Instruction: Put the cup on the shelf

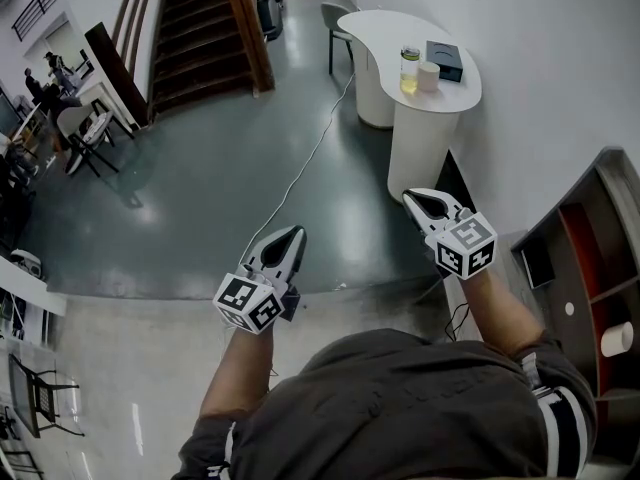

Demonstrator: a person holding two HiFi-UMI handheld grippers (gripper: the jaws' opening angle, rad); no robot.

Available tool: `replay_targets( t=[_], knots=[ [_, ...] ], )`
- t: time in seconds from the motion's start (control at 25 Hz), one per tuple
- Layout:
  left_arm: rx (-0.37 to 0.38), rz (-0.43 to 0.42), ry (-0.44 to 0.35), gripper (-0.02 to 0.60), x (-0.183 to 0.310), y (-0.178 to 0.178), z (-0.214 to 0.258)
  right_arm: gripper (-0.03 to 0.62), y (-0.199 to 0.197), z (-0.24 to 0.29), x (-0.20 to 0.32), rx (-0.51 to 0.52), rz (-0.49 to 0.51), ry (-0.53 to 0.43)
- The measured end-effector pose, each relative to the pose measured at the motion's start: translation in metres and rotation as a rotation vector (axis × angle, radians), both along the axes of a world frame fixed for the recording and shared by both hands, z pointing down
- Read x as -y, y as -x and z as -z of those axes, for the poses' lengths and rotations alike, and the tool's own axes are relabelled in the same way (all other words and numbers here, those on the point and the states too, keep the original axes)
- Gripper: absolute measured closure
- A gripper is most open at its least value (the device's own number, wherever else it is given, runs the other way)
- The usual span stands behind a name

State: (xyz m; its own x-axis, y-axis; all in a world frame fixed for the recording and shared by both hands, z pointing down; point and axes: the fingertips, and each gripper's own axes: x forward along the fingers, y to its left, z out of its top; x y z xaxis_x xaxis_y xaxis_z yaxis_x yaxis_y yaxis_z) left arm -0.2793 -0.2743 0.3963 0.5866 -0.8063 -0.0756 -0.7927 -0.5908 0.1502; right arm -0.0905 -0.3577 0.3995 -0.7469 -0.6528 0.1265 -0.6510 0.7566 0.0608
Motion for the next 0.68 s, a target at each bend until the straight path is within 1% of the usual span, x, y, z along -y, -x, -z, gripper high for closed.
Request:
replay_targets(
  t=[0.68],
  knots=[
    [-0.005, -0.003, -0.002, 0.578, -0.0057, -0.0018, 0.0001, 0.605, 0.005, 0.0008, -0.0059, -0.016, 0.012, -0.014]
  ],
)
